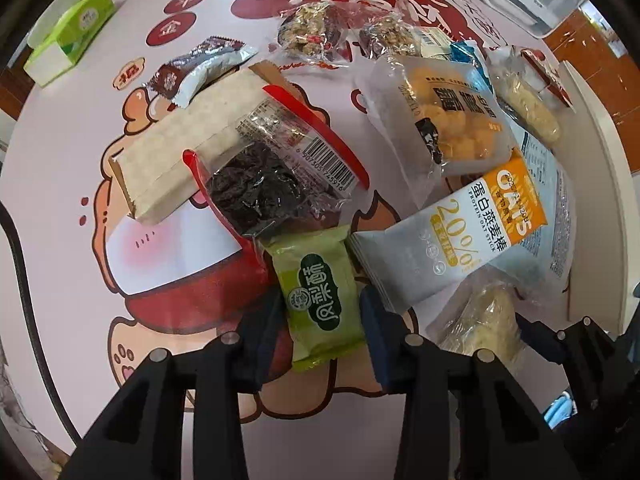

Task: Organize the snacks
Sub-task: 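Grasp the green biscuit pack with left tool while right tool grasps the cracker bag, then carry both packs over the white tray and open both tools to drop them, then move both tools back over the snack pile, then grasp the brown paper bag with left tool while right tool grasps the OATS bar, then carry both items over the white tray and release them inside, then move both tools back over the remaining snacks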

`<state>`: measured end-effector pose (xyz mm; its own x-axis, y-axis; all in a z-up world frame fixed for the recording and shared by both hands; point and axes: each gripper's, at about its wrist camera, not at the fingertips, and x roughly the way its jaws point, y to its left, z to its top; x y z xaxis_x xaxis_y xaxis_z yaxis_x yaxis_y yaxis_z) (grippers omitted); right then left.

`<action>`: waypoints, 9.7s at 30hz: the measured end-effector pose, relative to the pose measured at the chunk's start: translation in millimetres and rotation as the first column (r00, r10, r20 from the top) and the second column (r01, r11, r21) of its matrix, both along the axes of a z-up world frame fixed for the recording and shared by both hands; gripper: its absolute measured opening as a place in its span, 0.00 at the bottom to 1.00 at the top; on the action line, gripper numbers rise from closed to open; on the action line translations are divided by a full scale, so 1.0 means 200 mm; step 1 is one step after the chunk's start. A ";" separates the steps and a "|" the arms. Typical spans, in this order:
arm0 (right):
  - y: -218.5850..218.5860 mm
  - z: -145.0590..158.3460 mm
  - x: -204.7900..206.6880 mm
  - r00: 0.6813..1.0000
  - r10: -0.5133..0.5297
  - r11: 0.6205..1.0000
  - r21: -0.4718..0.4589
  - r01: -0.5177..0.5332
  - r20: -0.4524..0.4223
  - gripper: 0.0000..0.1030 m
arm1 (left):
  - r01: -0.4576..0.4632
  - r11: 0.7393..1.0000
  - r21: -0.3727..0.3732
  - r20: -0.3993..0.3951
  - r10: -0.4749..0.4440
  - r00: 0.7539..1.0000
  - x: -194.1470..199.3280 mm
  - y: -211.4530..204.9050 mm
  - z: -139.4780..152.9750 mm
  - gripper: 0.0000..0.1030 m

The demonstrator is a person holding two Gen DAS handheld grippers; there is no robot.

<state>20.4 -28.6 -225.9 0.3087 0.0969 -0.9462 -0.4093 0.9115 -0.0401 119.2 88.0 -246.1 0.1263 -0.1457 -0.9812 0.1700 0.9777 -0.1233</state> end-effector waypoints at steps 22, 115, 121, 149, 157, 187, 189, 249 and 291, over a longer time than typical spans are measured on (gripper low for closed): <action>-0.74 0.86 -0.07 0.889 -0.366 0.917 0.271 0.293 0.277 0.52 | 0.284 0.953 -0.105 0.418 -0.217 0.882 -0.20 -0.54 1.04 0.35; -0.17 0.67 0.28 0.854 -0.516 0.837 0.253 0.484 0.073 0.80 | 0.017 0.993 0.113 0.502 -0.071 0.862 0.09 0.57 0.89 0.98; -0.12 0.34 0.35 0.797 -0.588 0.768 0.215 0.604 -0.140 0.75 | 0.145 0.978 0.153 0.336 -0.189 0.923 0.24 0.57 0.51 0.95; -0.06 0.05 0.46 0.761 -0.611 0.739 0.186 0.647 -0.221 0.35 | 0.356 0.930 0.091 0.086 -0.363 0.928 0.47 0.30 -0.05 0.78; 0.01 0.14 0.45 0.817 -0.556 0.787 0.219 0.577 -0.152 0.22 | 0.314 0.948 0.055 0.076 -0.317 0.945 0.35 0.25 0.02 0.56; -0.15 0.91 -0.10 0.816 -0.486 0.868 0.281 0.409 0.312 0.16 | 0.360 0.926 -0.110 0.511 -0.258 0.820 -0.34 0.05 1.06 0.52; -0.23 0.95 -0.13 0.801 -0.502 0.858 0.302 0.415 0.325 0.16 | 0.366 0.925 -0.102 0.529 -0.261 0.808 -0.37 -0.02 1.10 0.52; -1.78 0.71 0.18 0.856 -0.496 0.849 0.288 0.443 0.147 0.52 | 0.164 0.986 -0.042 0.444 -0.128 0.887 -0.36 -1.57 1.00 0.92; -0.87 0.85 0.16 0.864 -0.455 0.868 0.326 0.376 0.215 0.52 | 0.050 0.998 0.040 0.525 -0.064 0.849 -0.33 -0.40 1.16 0.92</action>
<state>52.3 -202.7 -55.5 0.6200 0.1334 -0.7732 0.0022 0.9851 0.1718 53.8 8.3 -14.3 0.6163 -0.1458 -0.7739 0.2585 0.9657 0.0239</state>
